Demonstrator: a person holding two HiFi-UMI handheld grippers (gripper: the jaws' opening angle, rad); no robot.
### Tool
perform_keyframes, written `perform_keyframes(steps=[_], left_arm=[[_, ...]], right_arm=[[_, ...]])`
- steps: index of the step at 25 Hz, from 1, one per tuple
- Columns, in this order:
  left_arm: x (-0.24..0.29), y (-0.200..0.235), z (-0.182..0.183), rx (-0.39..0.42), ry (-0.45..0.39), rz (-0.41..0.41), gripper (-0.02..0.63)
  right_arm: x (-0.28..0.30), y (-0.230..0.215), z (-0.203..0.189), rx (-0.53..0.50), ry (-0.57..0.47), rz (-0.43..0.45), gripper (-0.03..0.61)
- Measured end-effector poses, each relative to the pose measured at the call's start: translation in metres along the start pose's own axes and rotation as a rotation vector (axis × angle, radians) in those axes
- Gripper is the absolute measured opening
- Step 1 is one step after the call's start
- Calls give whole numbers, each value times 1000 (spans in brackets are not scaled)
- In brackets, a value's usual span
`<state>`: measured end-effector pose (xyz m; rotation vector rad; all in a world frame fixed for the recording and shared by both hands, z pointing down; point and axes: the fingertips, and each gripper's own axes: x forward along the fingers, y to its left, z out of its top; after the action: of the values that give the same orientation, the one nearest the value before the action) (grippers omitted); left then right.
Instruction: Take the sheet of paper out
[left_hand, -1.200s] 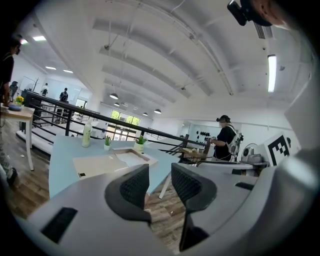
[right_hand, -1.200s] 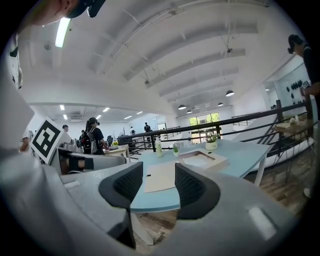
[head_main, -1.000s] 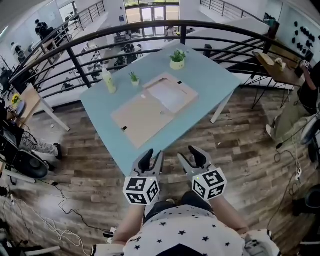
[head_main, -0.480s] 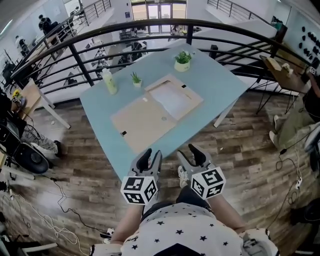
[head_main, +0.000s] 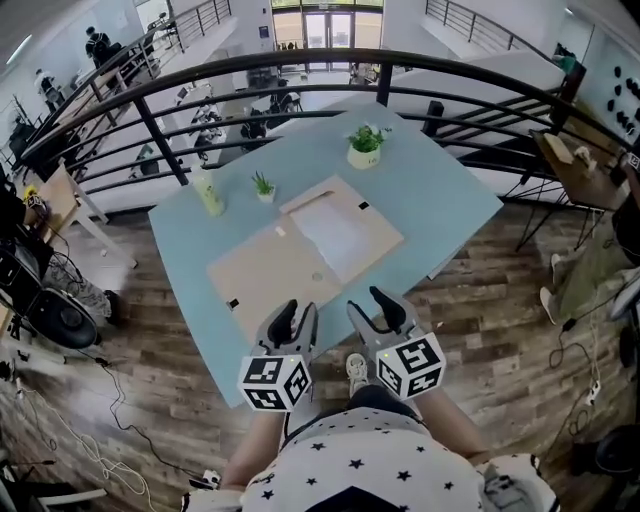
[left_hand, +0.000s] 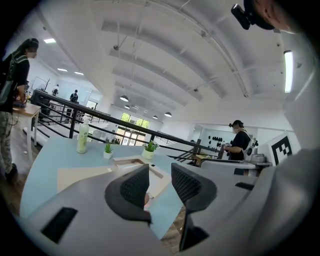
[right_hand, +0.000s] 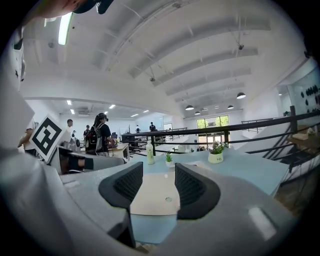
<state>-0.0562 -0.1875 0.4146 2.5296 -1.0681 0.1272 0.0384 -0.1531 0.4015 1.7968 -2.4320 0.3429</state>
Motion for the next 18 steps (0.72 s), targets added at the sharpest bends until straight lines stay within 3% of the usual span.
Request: perform_keyframes(steps=[9, 18], left_arm=[[81, 1, 27, -4, -20, 44, 132], [134, 18, 36, -28, -32, 119, 132]], right_arm=[[45, -71, 26, -30, 6, 58, 184], [90, -110, 35, -50, 19, 145, 184]])
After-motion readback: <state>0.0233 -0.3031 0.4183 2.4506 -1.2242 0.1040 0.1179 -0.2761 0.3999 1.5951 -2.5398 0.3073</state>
